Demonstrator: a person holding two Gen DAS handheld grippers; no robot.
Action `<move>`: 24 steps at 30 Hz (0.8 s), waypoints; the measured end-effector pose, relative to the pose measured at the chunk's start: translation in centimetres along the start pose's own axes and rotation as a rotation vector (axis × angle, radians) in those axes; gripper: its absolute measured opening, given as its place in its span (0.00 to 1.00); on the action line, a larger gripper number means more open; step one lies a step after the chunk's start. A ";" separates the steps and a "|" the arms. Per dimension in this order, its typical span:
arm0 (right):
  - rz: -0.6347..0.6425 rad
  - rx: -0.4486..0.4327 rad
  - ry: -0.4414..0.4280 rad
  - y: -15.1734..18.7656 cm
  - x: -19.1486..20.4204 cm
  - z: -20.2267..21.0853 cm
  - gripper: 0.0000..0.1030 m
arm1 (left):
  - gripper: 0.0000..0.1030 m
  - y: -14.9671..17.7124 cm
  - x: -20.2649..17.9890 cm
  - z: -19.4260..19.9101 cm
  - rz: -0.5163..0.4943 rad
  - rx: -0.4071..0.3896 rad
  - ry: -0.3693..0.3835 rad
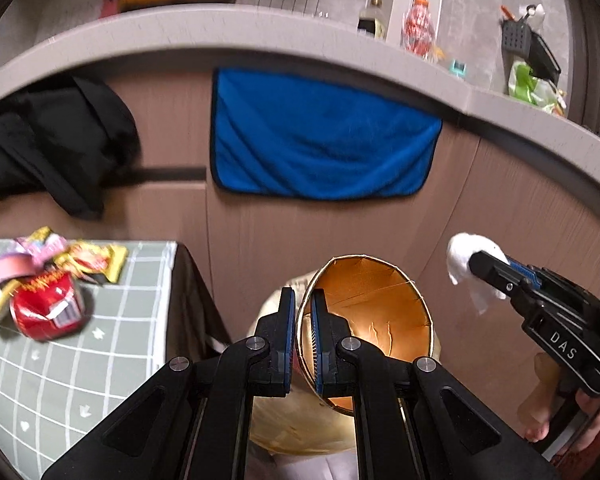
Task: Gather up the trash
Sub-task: 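Carry the cup with the left gripper while the right gripper carries the tissue over the yellow bag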
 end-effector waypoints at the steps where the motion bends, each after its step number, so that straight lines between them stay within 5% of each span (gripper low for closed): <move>1: -0.004 0.007 -0.001 0.3 -0.2 -0.3 0.14 | 0.08 0.3 -0.1 -0.5 0.004 0.013 0.007; 24: -0.094 0.141 -0.028 4.6 -2.7 -6.4 0.15 | 0.08 3.3 -0.2 -6.7 0.043 0.159 0.050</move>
Point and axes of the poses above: each gripper's, at about its wrist camera, not at the fingertips, and z roughly against the way its jaws point, x to its left, y to its underside, the point moved 9 cm from there along -z, roughly the way its jaws point, and after that the axes turned 6 degrees about -z, right-handed, at the moved point
